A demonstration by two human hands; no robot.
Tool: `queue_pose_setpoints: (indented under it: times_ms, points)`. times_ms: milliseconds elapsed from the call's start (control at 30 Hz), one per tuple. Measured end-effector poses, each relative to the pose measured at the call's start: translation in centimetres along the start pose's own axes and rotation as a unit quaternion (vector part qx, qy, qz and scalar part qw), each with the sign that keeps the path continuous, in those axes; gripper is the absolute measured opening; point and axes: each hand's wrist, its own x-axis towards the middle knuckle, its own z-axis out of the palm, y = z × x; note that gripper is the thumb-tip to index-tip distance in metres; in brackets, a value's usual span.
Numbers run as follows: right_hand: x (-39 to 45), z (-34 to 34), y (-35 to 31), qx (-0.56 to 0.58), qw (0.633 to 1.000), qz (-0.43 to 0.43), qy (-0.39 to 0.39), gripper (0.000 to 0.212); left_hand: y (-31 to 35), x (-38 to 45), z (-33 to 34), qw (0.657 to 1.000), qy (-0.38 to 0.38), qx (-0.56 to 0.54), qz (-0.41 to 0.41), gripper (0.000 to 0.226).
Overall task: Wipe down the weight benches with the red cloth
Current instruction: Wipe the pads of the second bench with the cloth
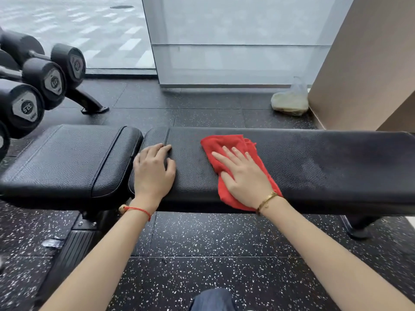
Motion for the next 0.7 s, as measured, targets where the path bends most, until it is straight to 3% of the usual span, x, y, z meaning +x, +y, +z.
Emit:
queue_pose_setpoints:
  times_ms: [133,233,400,533,700]
  points:
    - [2.8,-1.4,3.2,-0.005,0.994,0.108,-0.023,0.056,0.1,0.1,0.0,1.0,0.002,-0.004,-0.009,0.038]
    - [6.6,-0.8,1.8,-0.017,0.989,0.146,-0.024,0.057,0.3,0.2,0.0,1.0,-0.002,0.004,-0.013,0.039]
    - [8.2,1.2,-4.1,-0.011,0.998,0.045,-0.039,0.057,0.1,0.3,0.0,1.0,-0.001,0.007,-0.011,0.039]
    - [4.4,1.3,-4.5,0.007,0.999,-0.031,-0.032,0.057,-0.3,0.3,0.1,1.0,-0.001,0.007,-0.005,0.039]
    - [2.0,-0.2,0.2,0.007,1.0,0.015,-0.018,0.056,-0.4,0.3,0.1,1.0,0.0,-0.001,-0.003,0.039]
